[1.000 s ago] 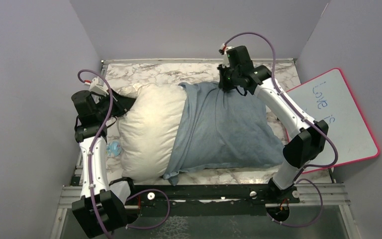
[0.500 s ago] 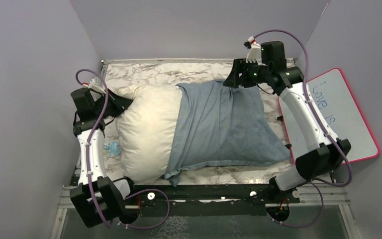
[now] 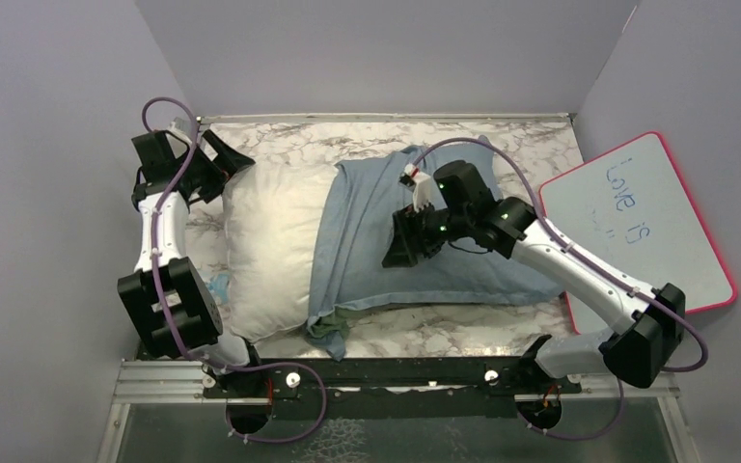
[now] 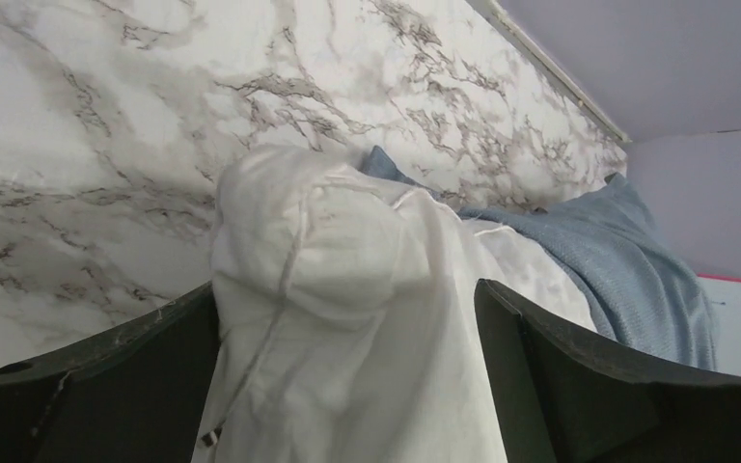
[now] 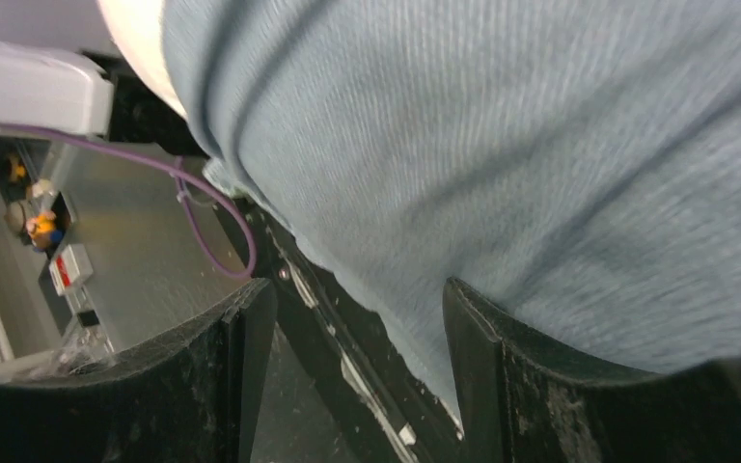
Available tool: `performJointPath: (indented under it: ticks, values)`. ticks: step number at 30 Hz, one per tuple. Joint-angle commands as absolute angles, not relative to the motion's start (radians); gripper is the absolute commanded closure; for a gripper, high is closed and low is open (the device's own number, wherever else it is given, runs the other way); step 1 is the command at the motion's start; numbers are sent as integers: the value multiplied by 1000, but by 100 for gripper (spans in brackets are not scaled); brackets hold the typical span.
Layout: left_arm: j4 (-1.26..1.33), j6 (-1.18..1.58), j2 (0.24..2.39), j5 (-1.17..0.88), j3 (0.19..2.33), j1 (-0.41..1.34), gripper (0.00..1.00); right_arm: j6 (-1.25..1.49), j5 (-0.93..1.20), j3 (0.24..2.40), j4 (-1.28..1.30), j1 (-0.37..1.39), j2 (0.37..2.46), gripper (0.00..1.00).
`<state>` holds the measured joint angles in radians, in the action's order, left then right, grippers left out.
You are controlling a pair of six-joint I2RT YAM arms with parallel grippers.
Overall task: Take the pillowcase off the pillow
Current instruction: Remove the pillow from the pillowcase.
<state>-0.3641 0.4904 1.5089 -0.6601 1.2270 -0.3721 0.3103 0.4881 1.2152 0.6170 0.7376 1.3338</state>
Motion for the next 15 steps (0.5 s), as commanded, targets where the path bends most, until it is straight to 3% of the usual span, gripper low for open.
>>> performJointPath:
  ticks: [1,5,9,15]
  values:
    - [-453,417,1369,-522,1241,-379,1,402,275,1179,613,758,1394,31]
    - [-527,434,1220,-292,1171,-380,1,478,78,1240,592,746,1549,27]
    - [-563,409,1067,-139,1079,-380,1,533,57,1419,623,733,1683,27]
    - [-659,406,913,-269,919,-380,1,588,67,1513,518,722,1750,25]
